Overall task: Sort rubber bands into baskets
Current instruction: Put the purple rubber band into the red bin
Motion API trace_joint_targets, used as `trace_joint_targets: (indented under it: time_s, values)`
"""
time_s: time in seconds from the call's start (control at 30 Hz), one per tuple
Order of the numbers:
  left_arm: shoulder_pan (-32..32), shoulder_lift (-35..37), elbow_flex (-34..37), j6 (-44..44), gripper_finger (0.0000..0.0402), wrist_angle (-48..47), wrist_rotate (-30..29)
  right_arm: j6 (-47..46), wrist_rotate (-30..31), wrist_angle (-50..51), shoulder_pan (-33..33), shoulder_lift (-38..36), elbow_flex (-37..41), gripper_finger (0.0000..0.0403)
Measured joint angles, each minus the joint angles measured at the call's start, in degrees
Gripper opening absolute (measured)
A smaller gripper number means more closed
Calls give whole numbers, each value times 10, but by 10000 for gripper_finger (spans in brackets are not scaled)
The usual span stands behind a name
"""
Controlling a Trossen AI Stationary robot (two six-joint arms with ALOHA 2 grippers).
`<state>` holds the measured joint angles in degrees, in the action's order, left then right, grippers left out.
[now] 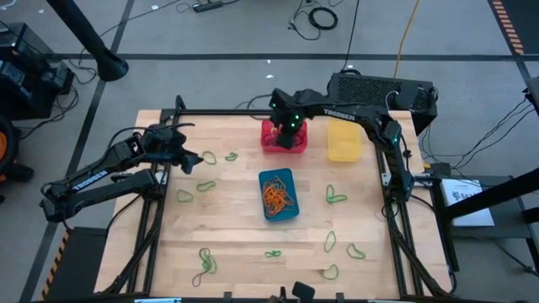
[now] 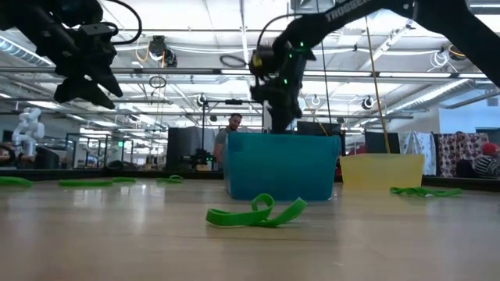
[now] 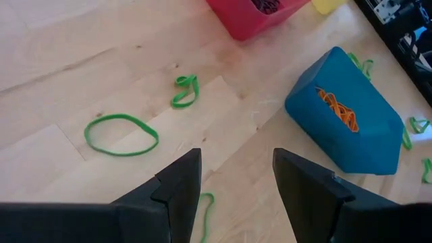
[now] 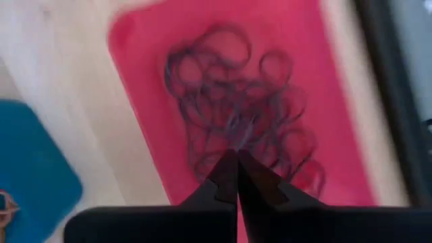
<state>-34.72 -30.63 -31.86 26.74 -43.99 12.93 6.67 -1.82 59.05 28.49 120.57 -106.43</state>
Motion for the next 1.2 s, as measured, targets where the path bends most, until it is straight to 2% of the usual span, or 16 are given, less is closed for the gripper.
trace_joint_targets:
  time_s: [0.13,0.27,0.7,0.87,1.0,1.2]
  values:
    - [0,0,0,0,191,0,0,-37,0,-21,0,0,47,0]
    - [0,0,0,0,191,1,0,-54,1,-28,0,0,59,9]
    - [0,-1,0,-1,191,3,-5,-83,2,-34,-1,-40,59,92]
    - [0,-1,0,-2,191,4,-2,-120,-47,-35,-7,-80,59,112]
    - [0,-1,0,-1,191,18,23,-137,-108,-58,-27,-114,58,116]
    - [19,-13,-1,13,191,74,98,-148,-118,-136,-88,-141,58,114]
